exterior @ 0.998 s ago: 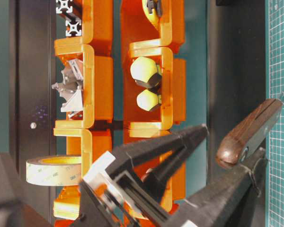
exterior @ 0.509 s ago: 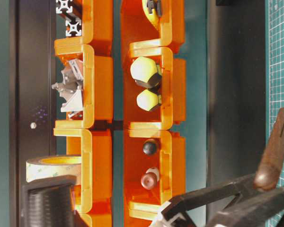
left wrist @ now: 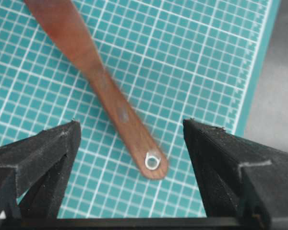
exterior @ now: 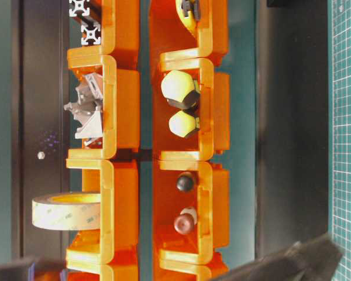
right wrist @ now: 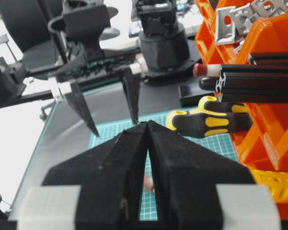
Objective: Pick red screwdriver from container rack with left arm.
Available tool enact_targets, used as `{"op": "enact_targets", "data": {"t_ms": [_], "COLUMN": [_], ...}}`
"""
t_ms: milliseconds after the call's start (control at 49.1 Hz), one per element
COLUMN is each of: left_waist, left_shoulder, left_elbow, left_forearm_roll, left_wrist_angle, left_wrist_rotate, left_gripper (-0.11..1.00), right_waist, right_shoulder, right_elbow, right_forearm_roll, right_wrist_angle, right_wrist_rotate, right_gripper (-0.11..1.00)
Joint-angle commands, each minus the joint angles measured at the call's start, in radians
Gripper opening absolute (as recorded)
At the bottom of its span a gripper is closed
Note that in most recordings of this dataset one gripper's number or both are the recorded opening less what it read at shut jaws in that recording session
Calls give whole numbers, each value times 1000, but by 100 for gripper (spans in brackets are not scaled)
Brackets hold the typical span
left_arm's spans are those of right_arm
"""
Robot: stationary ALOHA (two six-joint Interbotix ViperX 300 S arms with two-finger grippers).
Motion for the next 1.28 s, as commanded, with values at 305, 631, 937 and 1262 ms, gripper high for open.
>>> {"op": "enact_targets", "data": {"t_ms": [305,631,937,1262], "left_waist": [-43,-61,-57,8], "left_shoulder": [-295,-522,-716,-861], "left_elbow": [117,230,272,276], "left_forearm_roll": [5,5,5,5], "left_wrist_angle": [-2,-3,51,81], "left_wrist_rotate": [9,75,213,370], "left_gripper": [82,82,82,82], "right_waist": [0,0,-2,0], "right_shoulder": [6,6,5,5], "right_elbow": [-11,-12,-11,-12], "right_forearm_roll": [3,3,3,3], "right_wrist_angle": [2,-2,-5,-6], "right_wrist_rotate": [0,0,-2,-2], "right_gripper": [0,0,0,0]}}
